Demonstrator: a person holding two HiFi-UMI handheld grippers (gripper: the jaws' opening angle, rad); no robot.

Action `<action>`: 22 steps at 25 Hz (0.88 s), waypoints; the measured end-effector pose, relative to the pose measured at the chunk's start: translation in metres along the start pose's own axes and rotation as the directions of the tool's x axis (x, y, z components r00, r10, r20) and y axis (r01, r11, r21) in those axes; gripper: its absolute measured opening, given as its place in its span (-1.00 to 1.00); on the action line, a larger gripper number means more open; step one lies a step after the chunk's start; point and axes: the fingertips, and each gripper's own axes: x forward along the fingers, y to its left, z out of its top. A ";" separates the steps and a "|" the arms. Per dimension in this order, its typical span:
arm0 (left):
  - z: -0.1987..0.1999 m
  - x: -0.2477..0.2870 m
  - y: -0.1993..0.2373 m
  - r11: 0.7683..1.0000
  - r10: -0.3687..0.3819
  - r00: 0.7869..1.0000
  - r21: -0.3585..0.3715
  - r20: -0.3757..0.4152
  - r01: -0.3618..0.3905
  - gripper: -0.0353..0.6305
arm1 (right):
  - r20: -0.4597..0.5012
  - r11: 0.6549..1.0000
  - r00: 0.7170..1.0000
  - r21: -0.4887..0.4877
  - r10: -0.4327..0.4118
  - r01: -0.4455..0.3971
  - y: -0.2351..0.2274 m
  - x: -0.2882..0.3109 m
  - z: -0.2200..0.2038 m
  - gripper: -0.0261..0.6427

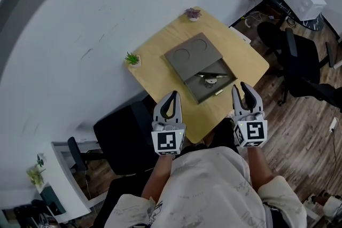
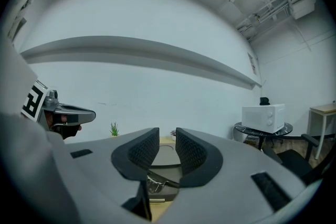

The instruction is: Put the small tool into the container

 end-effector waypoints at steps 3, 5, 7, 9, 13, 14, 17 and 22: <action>-0.001 -0.001 0.001 1.000 0.004 1.000 -0.001 -0.002 -0.004 -0.88 | -0.001 1.000 1.000 -0.007 0.005 -0.005 0.001 0.001 0.000 -0.59; -0.004 -0.002 0.003 1.000 0.007 1.000 -0.004 -0.011 -0.007 -0.88 | -0.001 1.000 1.000 -0.010 0.007 -0.007 0.002 0.002 0.001 -0.59; -0.006 -0.003 0.004 1.000 0.007 1.000 -0.004 -0.023 -0.007 -0.88 | 0.001 1.000 1.000 -0.012 0.009 -0.009 0.002 0.003 0.003 -0.59; -0.004 -0.002 0.003 1.000 0.006 1.000 -0.004 -0.025 -0.006 -0.88 | 0.001 1.000 1.000 -0.015 0.013 -0.013 0.003 0.004 0.004 -0.59; -0.004 -0.002 0.003 1.000 0.004 1.000 0.000 -0.015 -0.004 -0.88 | -0.002 1.000 1.000 -0.022 0.017 -0.017 0.004 0.005 0.004 -0.59; -0.004 -0.001 0.004 1.000 0.004 1.000 0.000 -0.015 -0.004 -0.88 | -0.002 1.000 1.000 -0.023 0.018 -0.018 0.005 0.006 0.004 -0.59; -0.005 -0.001 0.004 1.000 0.005 1.000 -0.001 -0.018 -0.005 -0.88 | -0.004 0.999 1.000 -0.024 0.024 -0.024 0.007 0.008 0.004 -0.60; -0.003 0.000 0.003 1.000 0.003 1.000 -0.006 -0.016 -0.003 -0.88 | -0.012 0.999 0.999 -0.032 0.036 -0.036 0.010 0.009 0.003 -0.63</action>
